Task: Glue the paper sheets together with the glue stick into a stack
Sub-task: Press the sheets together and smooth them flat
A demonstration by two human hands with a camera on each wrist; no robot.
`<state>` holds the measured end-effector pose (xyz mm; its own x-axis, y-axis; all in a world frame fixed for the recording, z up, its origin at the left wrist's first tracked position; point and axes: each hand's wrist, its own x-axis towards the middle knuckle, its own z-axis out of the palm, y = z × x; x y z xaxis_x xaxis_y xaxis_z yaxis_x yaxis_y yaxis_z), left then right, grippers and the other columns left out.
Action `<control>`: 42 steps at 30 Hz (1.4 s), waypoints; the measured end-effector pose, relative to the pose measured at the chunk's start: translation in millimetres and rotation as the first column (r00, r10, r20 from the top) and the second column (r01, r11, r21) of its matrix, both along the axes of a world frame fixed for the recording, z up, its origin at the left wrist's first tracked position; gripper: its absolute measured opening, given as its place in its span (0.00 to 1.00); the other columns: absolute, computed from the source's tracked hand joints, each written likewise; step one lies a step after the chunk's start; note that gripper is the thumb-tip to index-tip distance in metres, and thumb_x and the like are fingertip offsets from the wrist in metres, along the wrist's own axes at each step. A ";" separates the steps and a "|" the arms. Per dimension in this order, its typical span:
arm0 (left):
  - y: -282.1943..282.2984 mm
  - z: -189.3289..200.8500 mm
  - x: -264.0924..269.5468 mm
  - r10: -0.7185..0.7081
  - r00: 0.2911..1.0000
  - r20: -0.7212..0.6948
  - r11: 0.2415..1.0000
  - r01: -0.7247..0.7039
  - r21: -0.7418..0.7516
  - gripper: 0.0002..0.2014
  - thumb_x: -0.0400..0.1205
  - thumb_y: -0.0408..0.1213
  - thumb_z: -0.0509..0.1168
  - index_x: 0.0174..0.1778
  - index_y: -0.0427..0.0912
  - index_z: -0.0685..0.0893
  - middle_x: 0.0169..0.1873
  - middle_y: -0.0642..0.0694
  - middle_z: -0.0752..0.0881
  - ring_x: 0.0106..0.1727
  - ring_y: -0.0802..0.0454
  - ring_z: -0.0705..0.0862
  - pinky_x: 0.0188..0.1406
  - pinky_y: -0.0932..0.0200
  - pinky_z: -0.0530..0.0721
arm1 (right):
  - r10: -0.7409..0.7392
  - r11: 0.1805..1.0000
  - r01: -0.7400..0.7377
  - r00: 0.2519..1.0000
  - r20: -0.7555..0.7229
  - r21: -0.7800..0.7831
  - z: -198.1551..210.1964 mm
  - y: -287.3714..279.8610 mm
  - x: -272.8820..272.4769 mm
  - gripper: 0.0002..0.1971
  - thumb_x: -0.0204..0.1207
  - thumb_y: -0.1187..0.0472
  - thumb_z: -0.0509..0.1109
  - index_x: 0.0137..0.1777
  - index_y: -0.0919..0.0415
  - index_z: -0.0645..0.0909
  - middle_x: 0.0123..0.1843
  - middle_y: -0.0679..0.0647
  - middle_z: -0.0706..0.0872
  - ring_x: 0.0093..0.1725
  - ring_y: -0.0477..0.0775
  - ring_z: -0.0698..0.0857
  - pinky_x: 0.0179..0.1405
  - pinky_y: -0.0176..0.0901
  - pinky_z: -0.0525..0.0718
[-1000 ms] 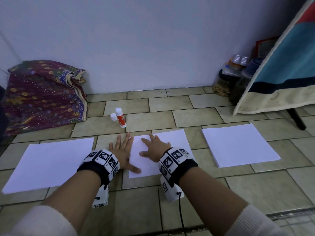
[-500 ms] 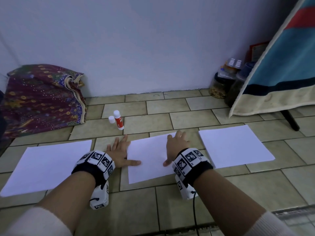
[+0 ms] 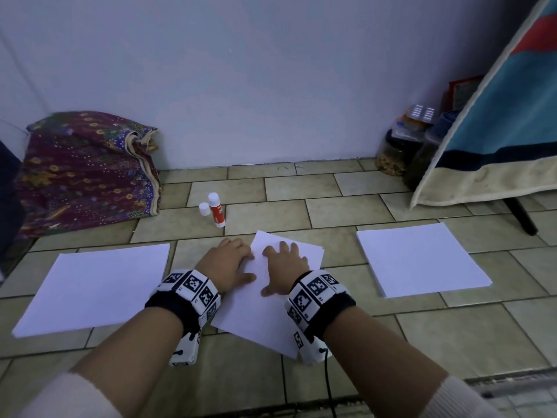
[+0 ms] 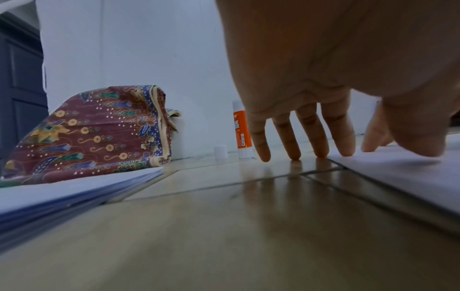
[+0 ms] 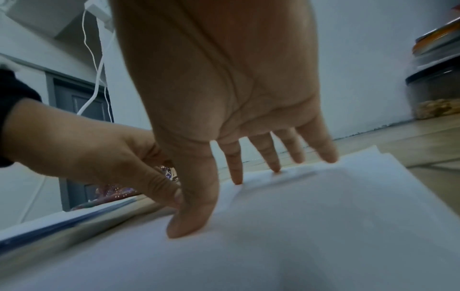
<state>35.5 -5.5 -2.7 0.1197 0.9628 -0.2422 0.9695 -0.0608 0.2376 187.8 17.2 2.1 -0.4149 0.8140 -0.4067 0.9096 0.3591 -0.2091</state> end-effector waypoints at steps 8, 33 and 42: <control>-1.4 5.4 -1.4 -0.009 1.000 0.022 1.000 0.009 0.001 0.31 0.80 0.49 0.69 0.78 0.48 0.69 0.75 0.51 0.70 0.75 0.51 0.67 0.73 0.50 0.70 | 0.291 0.944 -0.291 0.956 -0.022 -0.158 9.1 13.0 -1.2 0.45 0.67 0.67 0.80 0.81 0.52 0.61 0.83 0.50 0.56 0.83 0.63 0.51 0.77 0.63 0.64; 3.0 -0.5 -0.9 0.159 0.966 0.206 0.984 -0.138 -0.114 0.36 0.73 0.43 0.77 0.75 0.47 0.70 0.64 0.46 0.74 0.61 0.50 0.77 0.59 0.60 0.76 | -0.279 0.960 0.278 0.944 -0.176 -0.033 2.3 58.0 0.2 0.40 0.62 0.49 0.84 0.71 0.58 0.70 0.69 0.58 0.72 0.72 0.59 0.71 0.67 0.56 0.78; 4.9 -1.5 -2.8 0.156 0.959 0.236 0.984 -0.129 -0.122 0.38 0.70 0.43 0.79 0.75 0.46 0.70 0.65 0.47 0.72 0.64 0.53 0.74 0.60 0.62 0.75 | -0.342 0.937 0.349 0.895 -0.285 -0.030 0.0 61.3 1.9 0.35 0.64 0.54 0.83 0.69 0.53 0.70 0.65 0.53 0.78 0.68 0.55 0.75 0.65 0.52 0.76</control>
